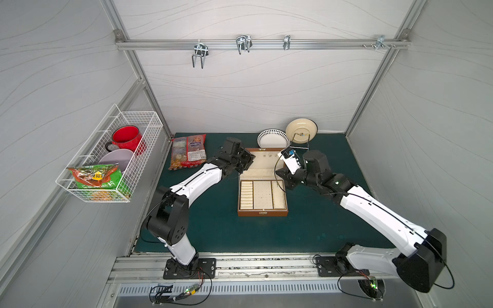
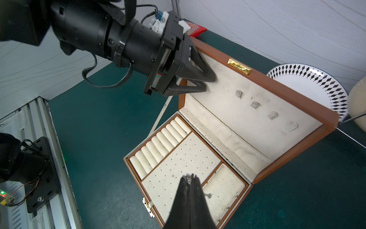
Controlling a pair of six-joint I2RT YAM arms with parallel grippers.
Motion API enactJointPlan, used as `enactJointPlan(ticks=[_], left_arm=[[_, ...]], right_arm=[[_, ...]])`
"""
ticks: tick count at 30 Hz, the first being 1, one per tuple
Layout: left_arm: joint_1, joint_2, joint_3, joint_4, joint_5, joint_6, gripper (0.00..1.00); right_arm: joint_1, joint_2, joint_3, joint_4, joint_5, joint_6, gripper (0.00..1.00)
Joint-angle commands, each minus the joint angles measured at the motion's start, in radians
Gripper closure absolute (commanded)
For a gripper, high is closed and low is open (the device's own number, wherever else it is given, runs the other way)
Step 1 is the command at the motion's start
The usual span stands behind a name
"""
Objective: Put jewelry chain into jewelry box
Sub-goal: Open the fastener on the jewelry box.
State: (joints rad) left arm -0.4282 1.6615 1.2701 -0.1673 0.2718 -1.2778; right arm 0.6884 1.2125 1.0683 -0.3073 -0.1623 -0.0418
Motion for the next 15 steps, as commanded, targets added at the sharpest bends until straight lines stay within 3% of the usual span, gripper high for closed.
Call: enactJointPlan(ticks=[1,11,15], left_arm=[[0.003,-0.070,0.107,-0.042,0.016,0.149,0.68],[0.006,-0.179,0.083,-0.085,0.270,0.551,0.71],[0.005,-0.225,0.043,-0.135,0.321,0.695,0.72]], right_arm=[[-0.006,0.005,0.018,0.008,-0.041,-0.001,1.00],[-0.027,0.076,0.130,-0.070,-0.148,-0.026,1.00],[-0.036,0.111,0.184,-0.114,-0.205,-0.037,1.00]])
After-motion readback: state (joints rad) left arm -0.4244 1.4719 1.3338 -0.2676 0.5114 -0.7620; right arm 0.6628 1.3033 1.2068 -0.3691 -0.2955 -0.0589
